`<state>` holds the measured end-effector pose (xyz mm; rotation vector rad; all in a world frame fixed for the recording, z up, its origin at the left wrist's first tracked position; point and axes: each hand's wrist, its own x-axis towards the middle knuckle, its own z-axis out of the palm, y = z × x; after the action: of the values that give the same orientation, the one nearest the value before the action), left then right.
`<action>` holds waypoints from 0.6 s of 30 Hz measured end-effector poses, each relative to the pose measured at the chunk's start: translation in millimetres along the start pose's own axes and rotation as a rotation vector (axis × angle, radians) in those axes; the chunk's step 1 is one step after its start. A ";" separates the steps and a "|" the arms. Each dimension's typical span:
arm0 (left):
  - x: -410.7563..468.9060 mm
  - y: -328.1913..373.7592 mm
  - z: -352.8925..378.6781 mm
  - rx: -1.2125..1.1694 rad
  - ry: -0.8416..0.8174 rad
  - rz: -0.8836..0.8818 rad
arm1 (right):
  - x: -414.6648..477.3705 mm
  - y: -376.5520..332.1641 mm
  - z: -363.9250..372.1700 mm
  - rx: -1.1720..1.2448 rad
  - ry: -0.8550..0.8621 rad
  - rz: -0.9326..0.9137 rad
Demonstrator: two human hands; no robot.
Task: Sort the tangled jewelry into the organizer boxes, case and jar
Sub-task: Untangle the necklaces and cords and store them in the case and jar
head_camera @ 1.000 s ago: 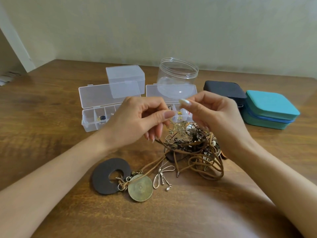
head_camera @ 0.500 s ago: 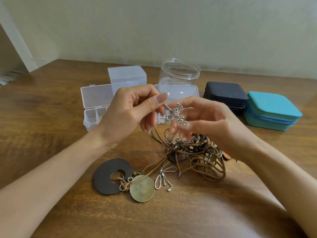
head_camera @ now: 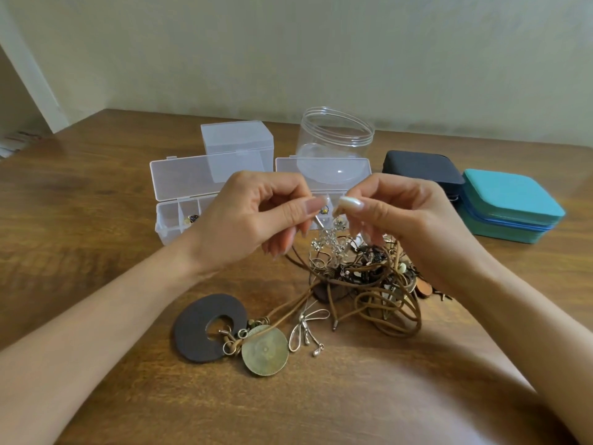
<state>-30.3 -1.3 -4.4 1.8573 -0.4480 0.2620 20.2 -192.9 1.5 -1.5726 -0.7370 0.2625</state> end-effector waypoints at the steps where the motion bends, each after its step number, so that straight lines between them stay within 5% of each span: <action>1: -0.2 -0.1 -0.2 0.013 -0.012 0.000 | -0.5 0.1 1.2 -0.002 0.009 -0.005; 6: 0.4 -1.9 -0.4 0.099 0.002 0.007 | -1.4 0.9 4.3 -0.003 -0.011 -0.100; 12: 2.8 -2.8 -2.2 0.050 0.224 0.001 | -5.8 -1.8 2.0 -0.141 -0.079 -0.162; 18: 4.0 2.3 -2.7 -0.119 0.340 -0.016 | -4.2 3.3 8.1 -0.204 0.158 -0.160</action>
<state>-27.5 -0.1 0.0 1.6586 -0.2088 0.5198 13.3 -188.8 -4.0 -1.6938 -0.7792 -0.0564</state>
